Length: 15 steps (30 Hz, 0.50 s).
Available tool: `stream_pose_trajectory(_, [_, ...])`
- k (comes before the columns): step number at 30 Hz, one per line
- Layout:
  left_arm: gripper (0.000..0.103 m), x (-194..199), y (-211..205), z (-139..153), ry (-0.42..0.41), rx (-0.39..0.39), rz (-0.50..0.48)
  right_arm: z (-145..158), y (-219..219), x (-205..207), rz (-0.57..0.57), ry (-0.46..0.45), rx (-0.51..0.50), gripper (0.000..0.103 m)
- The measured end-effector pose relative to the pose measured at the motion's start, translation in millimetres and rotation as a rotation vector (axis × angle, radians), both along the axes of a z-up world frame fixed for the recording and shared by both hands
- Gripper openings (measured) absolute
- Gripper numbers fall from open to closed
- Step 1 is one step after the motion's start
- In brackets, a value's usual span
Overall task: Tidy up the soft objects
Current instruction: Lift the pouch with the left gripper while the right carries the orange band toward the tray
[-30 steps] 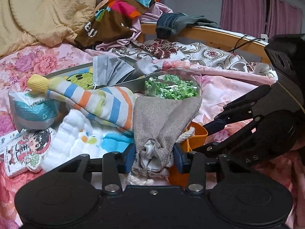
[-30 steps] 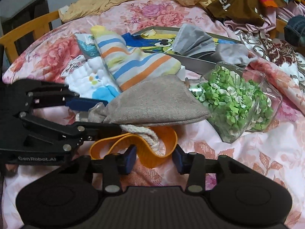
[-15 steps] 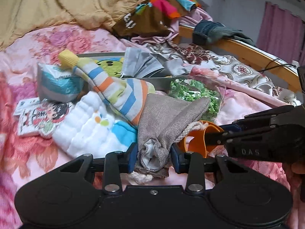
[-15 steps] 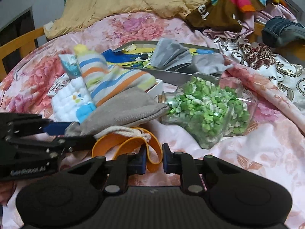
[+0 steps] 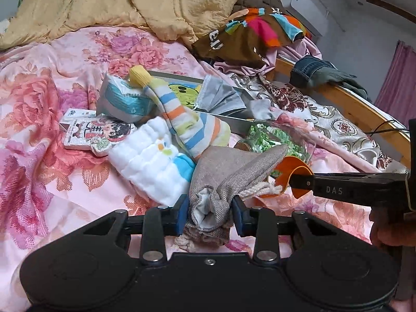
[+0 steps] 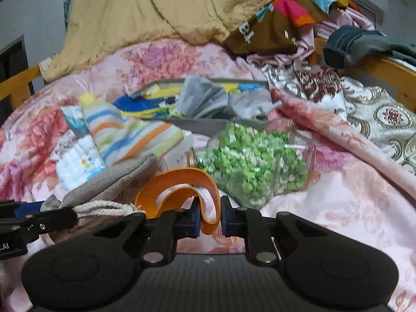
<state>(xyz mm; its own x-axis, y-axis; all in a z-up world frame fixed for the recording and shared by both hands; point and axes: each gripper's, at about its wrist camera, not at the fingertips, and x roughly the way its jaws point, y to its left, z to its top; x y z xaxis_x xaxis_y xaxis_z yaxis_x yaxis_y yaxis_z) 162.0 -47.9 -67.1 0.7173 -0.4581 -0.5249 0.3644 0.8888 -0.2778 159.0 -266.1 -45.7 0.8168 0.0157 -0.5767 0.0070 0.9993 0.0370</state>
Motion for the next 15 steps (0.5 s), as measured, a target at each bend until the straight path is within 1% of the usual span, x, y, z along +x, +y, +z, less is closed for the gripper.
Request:
stream_pose_trajectory(4, [0.037,-3.3,-0.6,10.2,0.007,-0.022,0.016,6.2,-1.3,-5.5,-0.003,-0.051,0.010,0.016])
stream_pose_trajectory(9, [0.036,0.4,7.6,18.2,0.076,-0.106,0.086,10.9,-2.7,-6.3,-0.017,-0.078,0.019,0.016])
stream_pose_trajectory(12, [0.035,-0.6,12.3,24.5,0.078,-0.158,0.099,16.7,-5.5,-12.0,-0.035,-0.119,0.020,0.016])
stream_pose_trajectory(15, [0.035,-1.2,13.7,33.1,0.071,-0.187,0.106,23.3,-9.3,-19.4,-0.072,-0.162,0.007,0.016])
